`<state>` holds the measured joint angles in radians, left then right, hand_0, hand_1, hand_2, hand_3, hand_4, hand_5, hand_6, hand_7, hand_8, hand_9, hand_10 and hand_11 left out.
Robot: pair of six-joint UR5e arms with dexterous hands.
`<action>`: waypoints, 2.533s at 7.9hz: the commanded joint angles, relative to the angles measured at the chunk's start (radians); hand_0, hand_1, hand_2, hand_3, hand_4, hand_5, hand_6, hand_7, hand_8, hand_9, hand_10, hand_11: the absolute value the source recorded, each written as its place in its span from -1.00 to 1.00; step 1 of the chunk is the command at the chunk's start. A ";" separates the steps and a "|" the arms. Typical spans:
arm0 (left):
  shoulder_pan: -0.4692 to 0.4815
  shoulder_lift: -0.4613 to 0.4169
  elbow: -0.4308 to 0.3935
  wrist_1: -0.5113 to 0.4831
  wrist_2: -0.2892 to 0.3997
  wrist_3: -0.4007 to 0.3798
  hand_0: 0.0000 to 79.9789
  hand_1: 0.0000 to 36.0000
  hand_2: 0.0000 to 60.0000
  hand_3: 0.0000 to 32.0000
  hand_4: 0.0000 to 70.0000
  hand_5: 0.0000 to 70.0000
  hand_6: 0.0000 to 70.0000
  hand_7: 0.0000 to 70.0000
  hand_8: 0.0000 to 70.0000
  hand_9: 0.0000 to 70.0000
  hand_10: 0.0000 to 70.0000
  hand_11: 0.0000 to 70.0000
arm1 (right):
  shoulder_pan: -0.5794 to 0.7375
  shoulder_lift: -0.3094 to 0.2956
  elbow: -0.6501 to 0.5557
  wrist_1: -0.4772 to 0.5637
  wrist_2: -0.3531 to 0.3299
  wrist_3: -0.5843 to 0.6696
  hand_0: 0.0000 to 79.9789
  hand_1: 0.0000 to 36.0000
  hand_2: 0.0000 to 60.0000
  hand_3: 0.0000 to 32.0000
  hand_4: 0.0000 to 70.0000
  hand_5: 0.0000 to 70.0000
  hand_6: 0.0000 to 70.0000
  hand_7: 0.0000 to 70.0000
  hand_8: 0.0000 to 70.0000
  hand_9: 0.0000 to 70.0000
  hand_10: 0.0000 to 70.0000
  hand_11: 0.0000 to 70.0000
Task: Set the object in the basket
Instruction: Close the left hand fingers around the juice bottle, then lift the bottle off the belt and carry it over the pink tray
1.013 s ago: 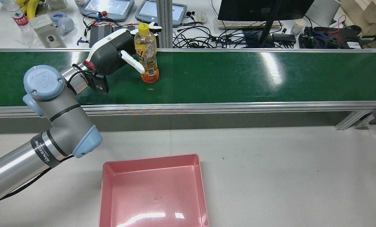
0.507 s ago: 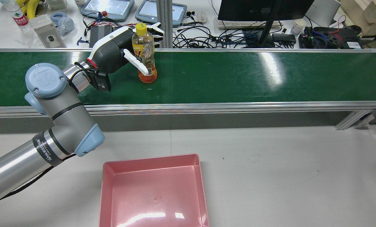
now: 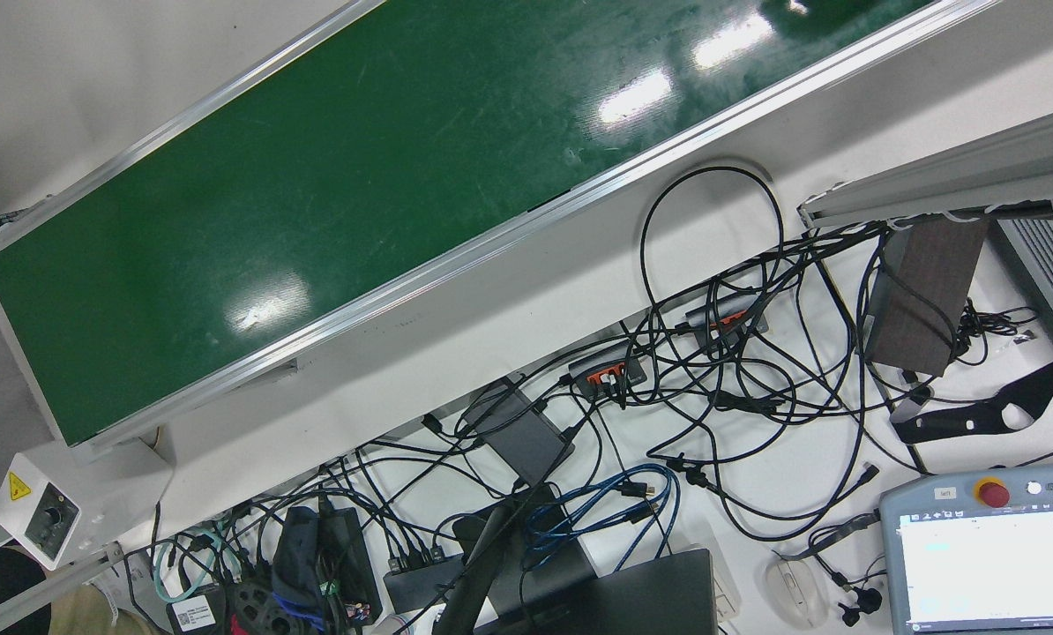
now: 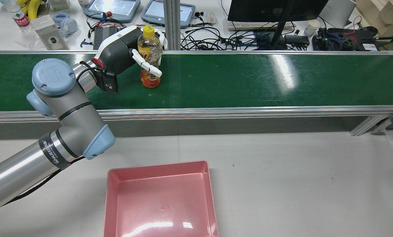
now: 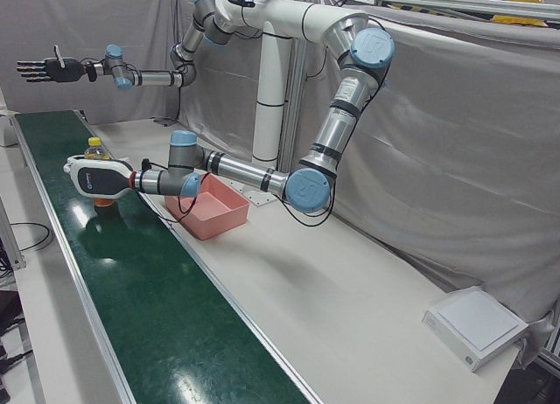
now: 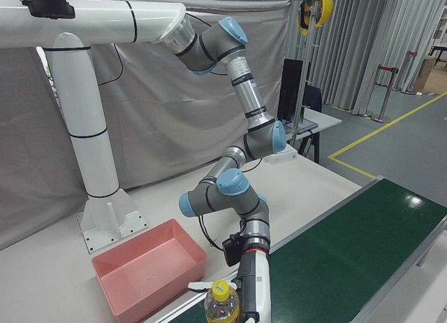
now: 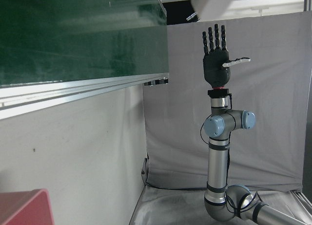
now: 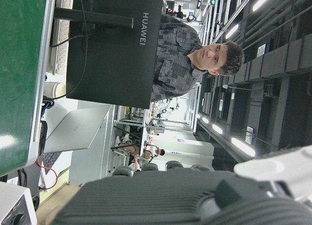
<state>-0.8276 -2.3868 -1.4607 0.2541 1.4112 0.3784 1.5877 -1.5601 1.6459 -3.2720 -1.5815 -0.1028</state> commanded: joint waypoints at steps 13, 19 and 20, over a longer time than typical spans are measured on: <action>0.186 0.247 -0.572 0.249 0.038 0.065 0.74 0.51 0.88 -1.00 0.69 1.00 0.73 1.00 1.00 1.00 1.00 1.00 | 0.000 0.000 0.000 0.000 0.000 0.000 -1.00 -1.00 -1.00 -1.00 -1.00 -1.00 -1.00 -1.00 -1.00 -1.00 -1.00 -1.00; 0.323 0.271 -0.570 0.295 0.029 0.232 0.61 0.30 0.44 -1.00 0.64 1.00 0.65 1.00 1.00 1.00 0.93 1.00 | 0.000 0.000 0.000 0.000 0.000 0.000 -1.00 -1.00 -1.00 -1.00 -1.00 -1.00 -1.00 -1.00 -1.00 -1.00 -1.00 -1.00; 0.370 0.291 -0.569 0.295 0.029 0.232 0.60 0.24 0.34 -1.00 0.64 1.00 0.62 1.00 1.00 1.00 0.89 1.00 | 0.000 0.000 -0.001 0.000 0.000 0.000 -1.00 -1.00 -1.00 -1.00 -1.00 -1.00 -1.00 -1.00 -1.00 -1.00 -1.00 -1.00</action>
<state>-0.5088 -2.1295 -2.0298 0.5461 1.4399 0.5915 1.5877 -1.5601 1.6455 -3.2720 -1.5815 -0.1028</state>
